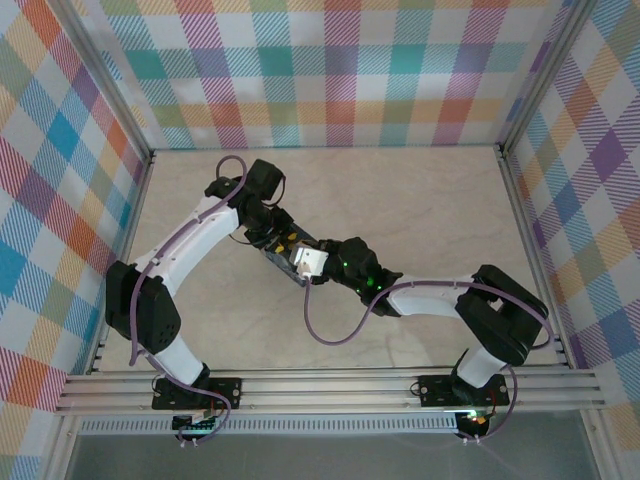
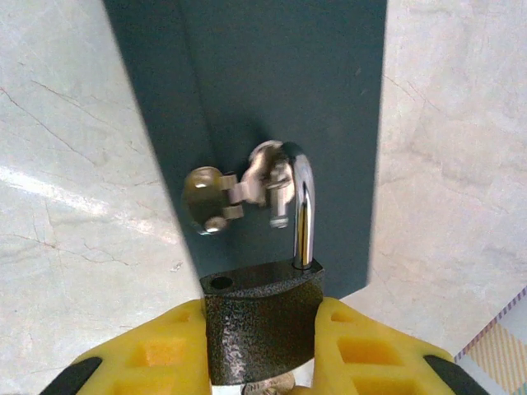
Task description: Unlock a padlock with a key
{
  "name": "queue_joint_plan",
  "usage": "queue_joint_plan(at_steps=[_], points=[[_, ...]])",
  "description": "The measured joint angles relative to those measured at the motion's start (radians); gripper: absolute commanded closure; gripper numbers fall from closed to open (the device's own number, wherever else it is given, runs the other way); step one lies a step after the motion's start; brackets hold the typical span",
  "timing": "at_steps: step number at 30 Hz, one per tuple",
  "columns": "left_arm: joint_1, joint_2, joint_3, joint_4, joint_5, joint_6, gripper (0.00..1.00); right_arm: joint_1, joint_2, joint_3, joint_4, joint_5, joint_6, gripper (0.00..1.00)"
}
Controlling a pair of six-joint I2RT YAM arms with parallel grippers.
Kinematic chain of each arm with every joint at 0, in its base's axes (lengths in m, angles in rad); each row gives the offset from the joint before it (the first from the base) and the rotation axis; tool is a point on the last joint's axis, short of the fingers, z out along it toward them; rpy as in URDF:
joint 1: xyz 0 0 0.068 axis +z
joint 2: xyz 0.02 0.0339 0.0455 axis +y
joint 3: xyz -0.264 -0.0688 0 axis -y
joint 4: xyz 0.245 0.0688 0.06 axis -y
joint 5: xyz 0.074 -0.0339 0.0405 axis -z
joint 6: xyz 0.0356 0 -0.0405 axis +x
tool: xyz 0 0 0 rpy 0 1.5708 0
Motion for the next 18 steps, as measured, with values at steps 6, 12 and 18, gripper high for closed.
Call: queue_joint_plan(at_steps=[6, 12, 18], points=[[0.0, -0.006, -0.003, 0.014, 0.007, -0.003, 0.91, 0.0, 0.014, 0.0, 0.023, 0.011, -0.003, 0.79], [0.0, -0.006, -0.003, 0.019, 0.016, -0.006, 0.91, 0.0, 0.014, 0.0, 0.024, 0.016, -0.007, 0.81], [0.0, -0.006, -0.004, 0.019, 0.02, -0.006, 0.92, 0.0, 0.016, 0.0, 0.024, 0.02, -0.007, 0.84]])
